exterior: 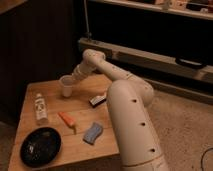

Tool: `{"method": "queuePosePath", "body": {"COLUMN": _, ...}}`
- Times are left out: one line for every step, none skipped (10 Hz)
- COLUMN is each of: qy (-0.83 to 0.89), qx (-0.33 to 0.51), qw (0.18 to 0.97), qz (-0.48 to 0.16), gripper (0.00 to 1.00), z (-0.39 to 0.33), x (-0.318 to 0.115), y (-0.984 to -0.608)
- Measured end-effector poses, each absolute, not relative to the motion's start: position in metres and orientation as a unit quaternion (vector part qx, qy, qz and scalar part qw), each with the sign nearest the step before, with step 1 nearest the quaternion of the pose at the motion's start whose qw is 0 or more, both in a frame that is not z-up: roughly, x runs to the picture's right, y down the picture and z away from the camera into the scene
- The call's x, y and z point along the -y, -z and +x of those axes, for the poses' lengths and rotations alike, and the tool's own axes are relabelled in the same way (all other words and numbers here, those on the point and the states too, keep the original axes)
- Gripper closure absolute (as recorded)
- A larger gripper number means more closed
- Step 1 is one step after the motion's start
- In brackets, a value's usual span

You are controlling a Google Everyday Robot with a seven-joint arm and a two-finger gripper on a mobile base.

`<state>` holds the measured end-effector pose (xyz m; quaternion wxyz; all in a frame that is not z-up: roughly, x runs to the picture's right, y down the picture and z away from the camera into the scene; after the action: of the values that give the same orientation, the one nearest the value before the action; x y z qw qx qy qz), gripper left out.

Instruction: Pick up the ceramic cup

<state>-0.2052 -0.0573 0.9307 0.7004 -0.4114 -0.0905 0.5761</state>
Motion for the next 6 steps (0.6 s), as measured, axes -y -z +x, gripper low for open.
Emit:
{"method": "queuePosePath", "body": {"qy": -0.575, "qx": 0.098, "qw": 0.697, "qz": -0.416, "gripper": 1.00, "z": -0.202, "x": 0.061, "y": -0.921}}
{"method": "queuePosePath", "body": {"qy": -0.576, "qx": 0.111, "qw": 0.694, "qz": -0.417, "gripper": 1.00, "z": -0.191, "x": 0.070, "y": -0.906}}
{"method": "queuePosePath", "body": {"qy": -0.577, "qx": 0.121, "qw": 0.692, "qz": -0.417, "gripper": 1.00, "z": -0.182, "x": 0.077, "y": -0.893}}
{"method": "queuePosePath", "body": {"qy": -0.577, "qx": 0.139, "qw": 0.688, "qz": -0.417, "gripper": 1.00, "z": -0.170, "x": 0.091, "y": -0.865}}
{"method": "queuePosePath", "body": {"qy": -0.577, "qx": 0.152, "qw": 0.687, "qz": -0.414, "gripper": 1.00, "z": -0.158, "x": 0.101, "y": -0.843}}
{"method": "queuePosePath", "body": {"qy": -0.577, "qx": 0.165, "qw": 0.687, "qz": -0.410, "gripper": 1.00, "z": -0.145, "x": 0.108, "y": -0.825}}
